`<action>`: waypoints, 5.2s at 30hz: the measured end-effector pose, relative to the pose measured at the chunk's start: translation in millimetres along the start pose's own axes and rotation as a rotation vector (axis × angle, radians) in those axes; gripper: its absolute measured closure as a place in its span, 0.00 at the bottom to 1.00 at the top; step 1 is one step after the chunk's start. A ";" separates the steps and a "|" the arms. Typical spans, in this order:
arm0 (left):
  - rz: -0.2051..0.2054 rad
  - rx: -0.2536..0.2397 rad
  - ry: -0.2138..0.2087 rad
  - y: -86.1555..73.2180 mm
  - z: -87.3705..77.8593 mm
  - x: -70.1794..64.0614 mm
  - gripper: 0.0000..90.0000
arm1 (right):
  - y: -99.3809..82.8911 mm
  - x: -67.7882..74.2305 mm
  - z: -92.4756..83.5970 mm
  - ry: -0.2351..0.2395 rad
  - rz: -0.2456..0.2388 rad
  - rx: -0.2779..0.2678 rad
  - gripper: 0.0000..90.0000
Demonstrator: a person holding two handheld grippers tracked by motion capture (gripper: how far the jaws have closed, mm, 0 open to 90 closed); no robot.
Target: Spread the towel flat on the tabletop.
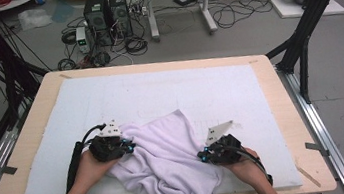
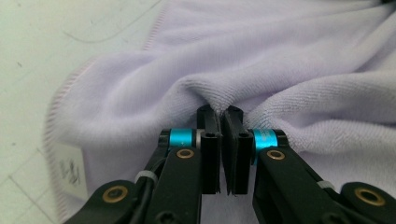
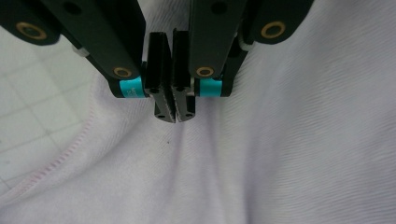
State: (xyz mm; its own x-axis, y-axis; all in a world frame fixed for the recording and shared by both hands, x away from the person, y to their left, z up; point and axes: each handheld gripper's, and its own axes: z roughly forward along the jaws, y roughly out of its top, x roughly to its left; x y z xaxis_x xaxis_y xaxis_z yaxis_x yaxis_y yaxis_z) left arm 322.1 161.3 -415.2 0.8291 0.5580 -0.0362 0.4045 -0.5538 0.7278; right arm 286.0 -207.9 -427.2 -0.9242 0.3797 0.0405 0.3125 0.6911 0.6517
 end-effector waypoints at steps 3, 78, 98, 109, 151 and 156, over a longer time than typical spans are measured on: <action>0.009 -0.017 -0.013 6.0 0.5 -2.8 0.95 | -10.7 15.8 -12.7 0.004 0.003 -0.005 0.98; -0.135 0.068 0.095 -13.0 12.1 29.2 0.95 | -2.6 -62.3 6.0 -0.102 0.122 -0.011 0.95; -0.097 -0.083 0.353 116.3 -53.5 103.0 0.96 | 81.4 -123.9 -77.4 -0.272 0.126 -0.141 0.98; -0.154 -0.095 0.311 93.3 -30.3 114.8 0.65 | 90.7 -146.3 -53.6 -0.305 0.174 -0.109 0.70; -0.039 -0.014 -0.009 13.4 15.5 32.0 0.98 | -26.1 -24.5 -4.7 -0.079 0.118 -0.076 0.65; -0.075 -0.068 0.032 14.6 -4.3 46.4 0.98 | -23.2 -27.3 -4.5 -0.077 0.109 -0.061 0.70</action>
State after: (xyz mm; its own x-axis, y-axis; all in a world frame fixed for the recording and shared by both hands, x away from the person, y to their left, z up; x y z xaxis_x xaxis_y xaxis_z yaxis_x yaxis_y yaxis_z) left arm 364.8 181.8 -403.3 0.7840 0.6167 -0.0712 0.4371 -0.4670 0.7686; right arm 303.0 -237.1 -440.0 -0.8650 0.4986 0.0568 0.3943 0.6053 0.6914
